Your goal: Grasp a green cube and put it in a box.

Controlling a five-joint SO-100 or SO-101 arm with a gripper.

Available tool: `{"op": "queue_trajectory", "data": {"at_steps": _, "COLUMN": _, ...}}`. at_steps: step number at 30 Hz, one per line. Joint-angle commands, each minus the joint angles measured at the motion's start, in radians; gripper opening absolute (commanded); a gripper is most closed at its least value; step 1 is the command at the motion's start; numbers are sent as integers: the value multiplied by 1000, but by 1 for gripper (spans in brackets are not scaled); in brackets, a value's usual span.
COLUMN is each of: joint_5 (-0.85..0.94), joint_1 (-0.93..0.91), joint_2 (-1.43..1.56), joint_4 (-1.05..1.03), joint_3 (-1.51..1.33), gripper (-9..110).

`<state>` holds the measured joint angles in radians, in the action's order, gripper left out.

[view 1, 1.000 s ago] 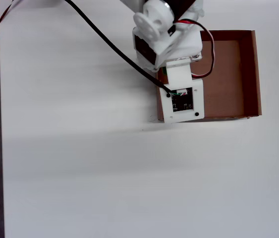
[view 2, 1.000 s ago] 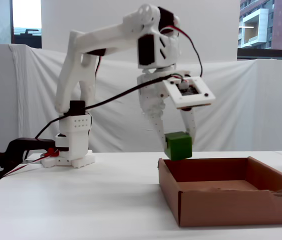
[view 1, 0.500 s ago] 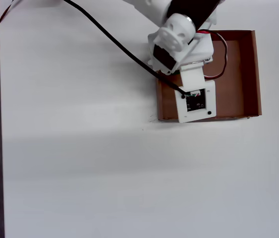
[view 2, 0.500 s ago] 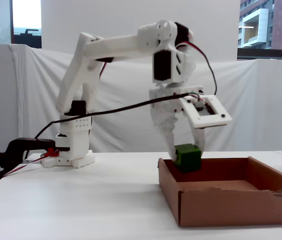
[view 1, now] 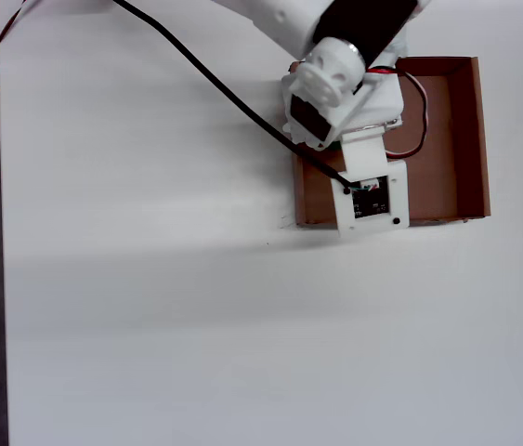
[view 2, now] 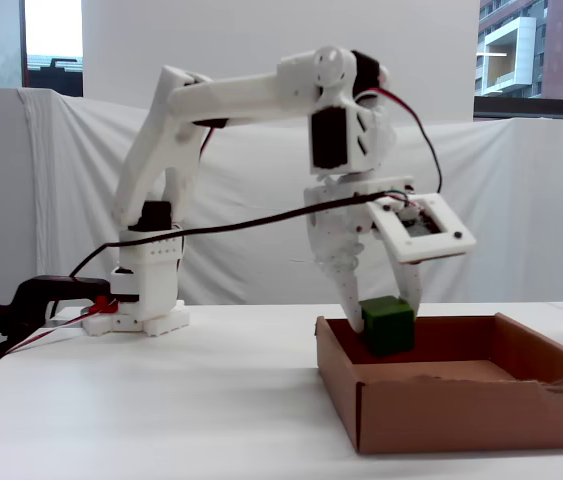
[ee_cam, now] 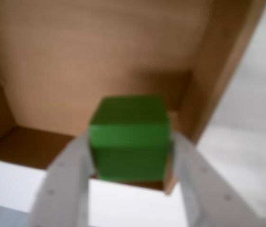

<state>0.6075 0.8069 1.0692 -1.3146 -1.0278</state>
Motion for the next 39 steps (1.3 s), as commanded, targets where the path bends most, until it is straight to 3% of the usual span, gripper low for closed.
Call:
{"op": "queue_trajectory", "data": {"at_steps": 1, "joint_5": 5, "joint_1": -5, "joint_2": 8, "joint_4": 29, "joint_3": -5, "gripper": 15}}
{"op": "queue_trajectory", "data": {"at_steps": 39, "joint_5": -5, "joint_1": 14, "joint_2": -2, "joint_4": 77, "joint_3": -117, "gripper": 20}}
